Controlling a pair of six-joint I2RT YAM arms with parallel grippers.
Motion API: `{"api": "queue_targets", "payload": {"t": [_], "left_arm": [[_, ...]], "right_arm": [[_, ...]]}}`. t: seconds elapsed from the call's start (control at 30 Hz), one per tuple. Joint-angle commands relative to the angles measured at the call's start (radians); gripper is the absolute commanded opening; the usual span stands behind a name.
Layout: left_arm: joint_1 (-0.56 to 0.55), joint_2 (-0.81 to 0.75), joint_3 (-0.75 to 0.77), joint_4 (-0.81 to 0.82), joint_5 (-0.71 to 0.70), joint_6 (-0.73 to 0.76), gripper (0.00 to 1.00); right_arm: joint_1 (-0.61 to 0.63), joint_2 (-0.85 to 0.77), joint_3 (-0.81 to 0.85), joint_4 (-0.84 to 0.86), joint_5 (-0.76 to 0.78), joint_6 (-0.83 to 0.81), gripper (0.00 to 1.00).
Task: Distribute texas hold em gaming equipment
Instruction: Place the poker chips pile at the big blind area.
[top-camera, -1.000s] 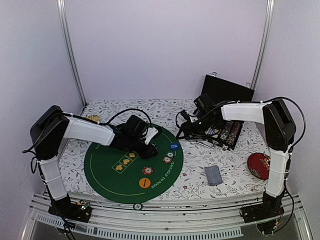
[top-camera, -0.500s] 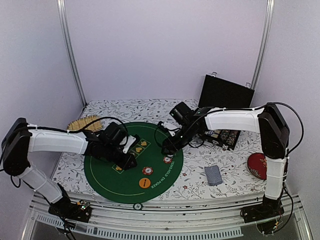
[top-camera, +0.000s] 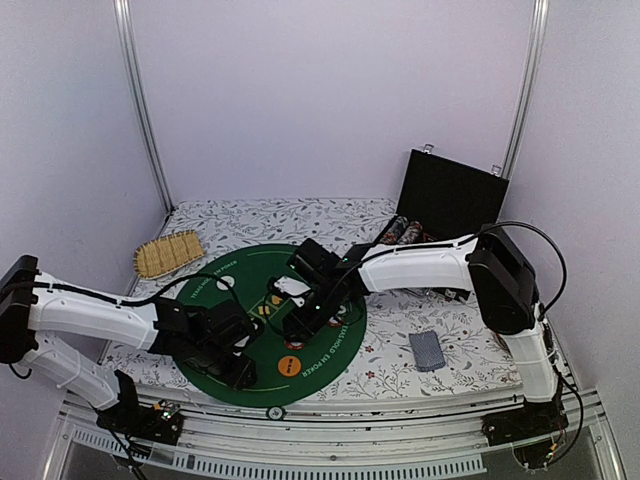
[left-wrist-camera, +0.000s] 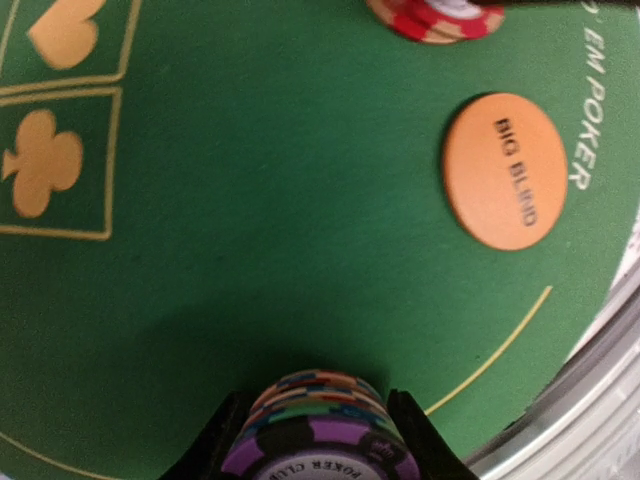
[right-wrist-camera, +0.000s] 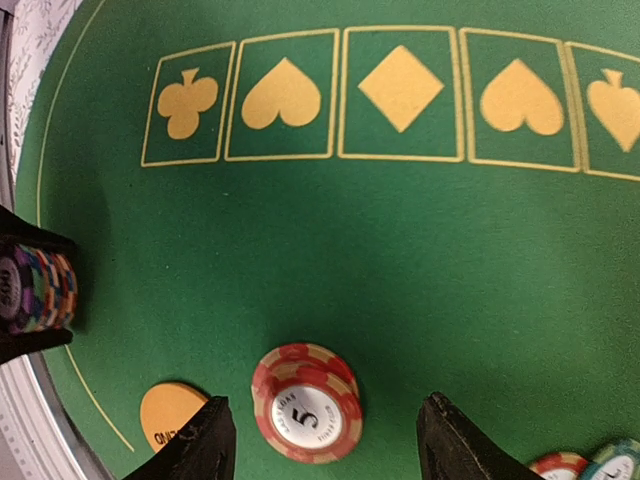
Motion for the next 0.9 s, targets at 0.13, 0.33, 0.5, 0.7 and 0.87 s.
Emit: {"api": "queue_targets", "payload": {"t": [0.13,0.33,0.5,0.7,0.87], "left_arm": [[-0.034,-0.034,-0.043,-0.002,-0.097,-0.071,0.00],[-0.074,-0.037,-0.052,0.004,-0.130,-0.075,0.30],[-0.074,-0.038,-0.045,0.012,-0.154,-0.068,0.45],[-0.073,-0.047,-0.048,0.024,-0.131,-0.053,0.62],[-0.074,-0.077,-0.057,0.033,-0.126,-0.046,0.70]], "right_arm": [[0.046,0.072,0.035,0.031,0.075,0.019,0.64],[0.067,0.089,0.004,0.019,0.143,0.017,0.56],[0.071,0.097,-0.008,-0.007,0.185,0.018,0.51],[0.073,0.081,-0.054,-0.014,0.206,0.018,0.51],[0.077,0.070,-0.066,-0.013,0.170,0.014,0.53]]}}
